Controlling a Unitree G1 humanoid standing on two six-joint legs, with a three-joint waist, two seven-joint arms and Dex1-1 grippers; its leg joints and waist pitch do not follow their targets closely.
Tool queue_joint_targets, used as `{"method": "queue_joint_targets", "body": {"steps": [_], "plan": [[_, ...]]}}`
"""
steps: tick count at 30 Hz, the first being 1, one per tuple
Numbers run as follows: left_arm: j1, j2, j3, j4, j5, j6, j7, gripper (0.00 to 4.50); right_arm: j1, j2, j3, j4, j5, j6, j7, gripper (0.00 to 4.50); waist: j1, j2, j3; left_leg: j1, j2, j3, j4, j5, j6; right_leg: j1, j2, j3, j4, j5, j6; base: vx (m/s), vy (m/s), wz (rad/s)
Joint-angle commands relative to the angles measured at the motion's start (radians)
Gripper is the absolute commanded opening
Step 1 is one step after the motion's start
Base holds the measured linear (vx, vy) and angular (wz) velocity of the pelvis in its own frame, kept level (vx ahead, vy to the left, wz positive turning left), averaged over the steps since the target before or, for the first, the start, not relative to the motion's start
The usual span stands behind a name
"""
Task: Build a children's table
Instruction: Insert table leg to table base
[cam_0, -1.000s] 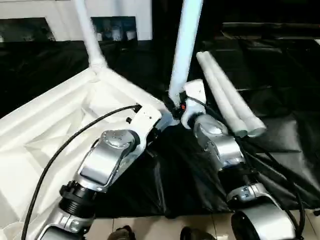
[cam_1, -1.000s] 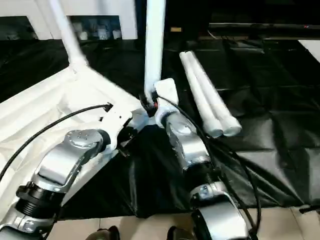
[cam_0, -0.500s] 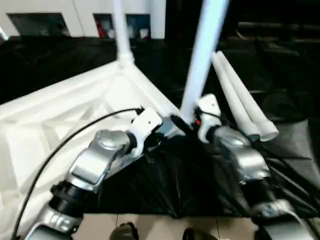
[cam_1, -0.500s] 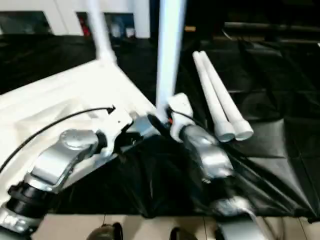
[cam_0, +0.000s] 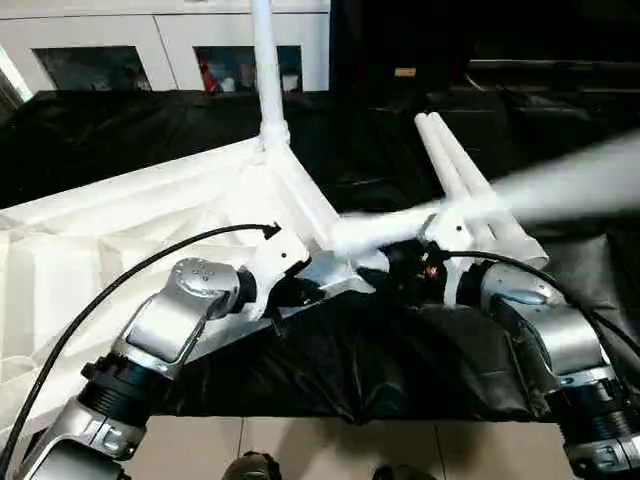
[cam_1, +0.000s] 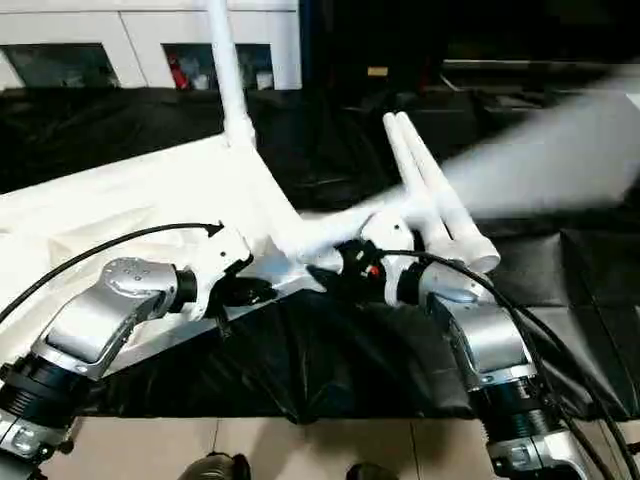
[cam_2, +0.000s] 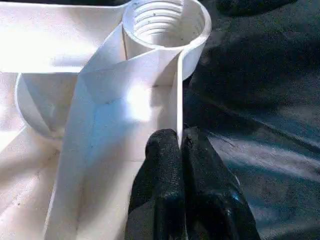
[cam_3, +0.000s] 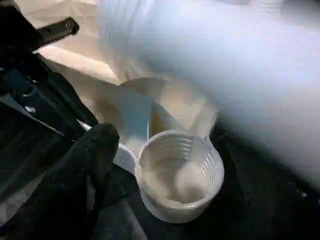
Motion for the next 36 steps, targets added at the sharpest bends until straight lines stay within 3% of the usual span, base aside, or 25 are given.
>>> {"method": "queue_joint_targets", "body": {"steps": [1, 4, 5, 7, 8, 9, 14, 17, 18, 19, 23, 24, 31, 33, 36], "plan": [[0.002, 0.004, -0.026, -0.011, -0.015, -0.011, -0.021, 0.0, -0.025, 0.006, 0.002, 0.019, -0.012, 0.014, -0.016, 3.84, 0.003, -0.007, -0.097, 0.011, 0.032, -0.007, -0.056, -0.117, 0.059, 0.062, -0.058, 0.055, -0.065, -0.115, -0.246, 0.0, 0.0, 0.0], [0.006, 0.004, -0.027, -0.01, -0.014, -0.016, -0.024, 0.0, -0.032, 0.013, 0.0, 0.031, -0.017, 0.028, -0.038, 3.6, 0.004, -0.01, -0.099, 0.012, 0.031, -0.007, -0.053, -0.114, 0.057, 0.062, -0.059, 0.055, -0.064, -0.118, -0.241, 0.0, 0.0, 0.0], [0.012, -0.001, -0.028, -0.008, -0.009, -0.022, -0.018, 0.0, -0.028, 0.021, 0.008, 0.044, -0.034, 0.032, -0.062, 3.6, 0.003, -0.018, -0.099, 0.01, 0.031, -0.006, -0.053, -0.107, 0.058, 0.062, -0.058, 0.055, -0.064, -0.111, -0.238, 0.0, 0.0, 0.0], [0.017, -0.009, -0.027, -0.007, -0.004, -0.028, -0.008, 0.0, -0.015, 0.032, 0.008, 0.039, -0.037, 0.038, -0.069, 3.6, 0.006, -0.012, -0.101, 0.011, 0.031, -0.006, -0.052, -0.094, 0.06, 0.061, -0.059, 0.055, -0.061, -0.097, -0.239, 0.0, 0.0, 0.0], [0.019, -0.012, -0.028, -0.005, 0.001, -0.039, -0.002, 0.0, -0.006, 0.037, 0.01, 0.03, -0.036, 0.04, -0.07, 3.6, 0.005, -0.021, -0.104, 0.011, 0.031, -0.005, -0.051, -0.093, 0.06, 0.063, -0.058, 0.055, -0.06, -0.09, -0.236, 0.0, 0.0, 0.0], [0.022, -0.013, -0.03, -0.004, 0.006, -0.048, 0.002, 0.0, 0.003, 0.04, 0.012, 0.021, -0.035, 0.041, -0.072, 3.6, 0.007, -0.019, -0.105, 0.011, 0.031, -0.007, -0.051, -0.088, 0.061, 0.064, -0.059, 0.054, -0.057, -0.084, -0.237, 0.0, 0.0, 0.0], [0.038, 0.01, -0.066, 0.02, 0.055, -0.2, -0.016, 0.0, 0.019, 0.058, 0.009, 0.014, -0.032, 0.035, -0.098, 3.6, 0.011, -0.02, -0.111, 0.012, 0.033, -0.007, -0.051, -0.104, 0.052, 0.062, -0.059, 0.054, -0.058, -0.096, -0.216, 0.0, 0.0, 0.0], [0.033, 0.036, -0.092, 0.054, 0.088, -0.294, -0.037, 0.0, 0.024, 0.085, -0.006, 0.004, -0.019, 0.035, -0.132, 3.6, 0.015, -0.013, -0.108, 0.015, 0.032, -0.007, -0.053, -0.149, 0.033, 0.058, -0.06, 0.055, -0.067, -0.15, -0.202, 0.0, 0.0, 0.0], [0.033, 0.049, -0.097, 0.065, 0.078, -0.368, -0.086, 0.0, 0.029, 0.1, -0.018, -0.008, -0.013, 0.036, -0.152, 3.6, 0.016, -0.008, -0.107, 0.015, 0.03, -0.009, -0.055, -0.169, 0.025, 0.057, -0.06, 0.055, -0.073, -0.175, -0.192, 0.0, 0.0, 0.0], [0.032, 0.05, -0.094, 0.069, 0.071, -0.394, -0.101, 0.0, 0.031, 0.105, -0.023, -0.011, -0.014, 0.035, -0.16, 3.6, 0.017, -0.01, -0.108, 0.016, 0.03, -0.008, -0.055, -0.175, 0.02, 0.057, -0.06, 0.056, -0.072, -0.18, -0.187, 0.0, 0.0, 0.0], [0.025, 0.059, -0.094, 0.084, 0.051, -0.465, -0.17, 0.0, 0.04, 0.117, -0.035, -0.016, -0.016, 0.027, -0.182, 3.6, 0.027, -0.002, -0.111, 0.022, 0.034, -0.007, -0.058, -0.202, 0.001, 0.051, -0.06, 0.057, -0.069, -0.189, -0.186, 0.0, 0.0, 0.0], [0.019, 0.062, -0.097, 0.105, 0.051, -0.503, -0.19, 0.0, 0.045, 0.12, -0.038, -0.02, -0.015, 0.026, -0.19, 3.6, 0.029, 0.006, -0.111, 0.023, 0.034, -0.009, -0.058, -0.206, -0.001, 0.05, -0.061, 0.056, -0.069, -0.194, -0.185, 0.0, 0.0, 0.0], [-0.04, 0.072, -0.107, 0.256, 0.104, -0.677, -0.194, 0.0, 0.073, 0.134, -0.037, -0.035, -0.022, 0.02, -0.214, 3.6, 0.031, 0.01, -0.116, 0.014, 0.03, -0.012, -0.059, -0.215, -0.011, 0.057, -0.063, 0.054, -0.068, -0.193, -0.166, 0.0, 0.0, 0.0], [-0.053, 0.065, -0.094, 0.29, 0.119, -0.703, -0.167, 0.0, 0.075, 0.137, -0.038, -0.034, -0.024, 0.018, -0.218, 3.6, 0.03, 0.01, -0.117, 0.017, 0.031, -0.012, -0.059, -0.229, -0.016, 0.055, -0.063, 0.054, -0.071, -0.215, -0.159, 0.0, 0.0, 0.0], [-0.067, 0.053, -0.062, 0.333, 0.108, -0.742, -0.156, 0.56, 0.077, 0.144, -0.038, -0.038, -0.022, 0.018, -0.232, 3.51, 0.026, 0.011, -0.116, 0.016, 0.031, -0.012, -0.06, -0.234, -0.019, 0.054, -0.064, 0.053, -0.074, -0.228, -0.159, 0.0, 0.0, 0.0]]}}
